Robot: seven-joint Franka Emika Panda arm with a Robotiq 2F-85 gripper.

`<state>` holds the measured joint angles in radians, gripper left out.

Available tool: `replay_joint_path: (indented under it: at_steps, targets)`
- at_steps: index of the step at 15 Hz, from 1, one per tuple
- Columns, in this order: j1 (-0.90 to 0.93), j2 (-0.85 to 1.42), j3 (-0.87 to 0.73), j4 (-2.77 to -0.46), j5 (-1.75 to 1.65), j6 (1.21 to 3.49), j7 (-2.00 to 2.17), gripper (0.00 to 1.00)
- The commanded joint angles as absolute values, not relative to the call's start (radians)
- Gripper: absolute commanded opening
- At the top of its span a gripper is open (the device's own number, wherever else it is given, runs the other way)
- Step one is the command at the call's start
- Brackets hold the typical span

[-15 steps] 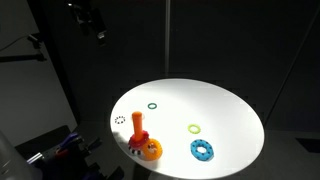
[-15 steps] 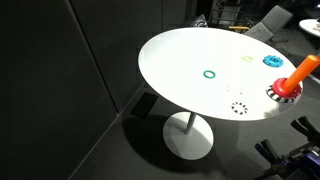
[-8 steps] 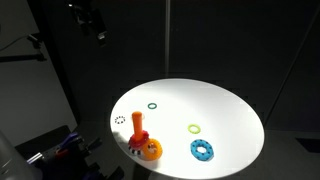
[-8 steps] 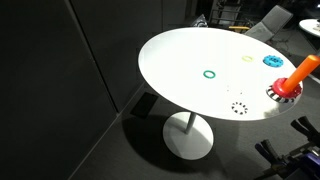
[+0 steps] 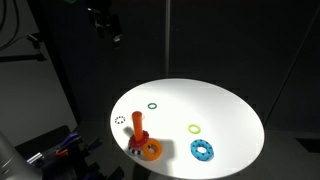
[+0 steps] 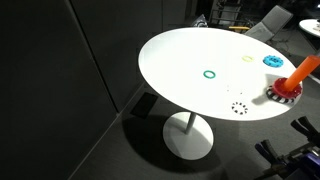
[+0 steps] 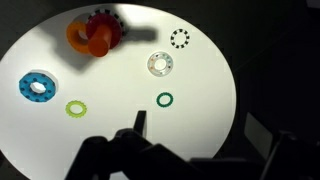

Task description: Place the blue ring on the stack

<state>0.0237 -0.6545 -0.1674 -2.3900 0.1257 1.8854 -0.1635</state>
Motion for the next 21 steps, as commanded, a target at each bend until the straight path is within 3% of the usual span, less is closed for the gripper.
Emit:
replay_joint_path:
  at_steps: [1, 9, 21]
  targets:
    - [-0.004, -0.483, -0.176, -2.239, 0.133, 1.844, -0.163, 1.0]
    - [-0.096, -0.225, -0.214, -2.044, 0.119, 1.77, -0.177, 1.0]
    - [-0.176, -0.018, -0.217, -1.979, -0.018, 1.861, -0.188, 1.0]
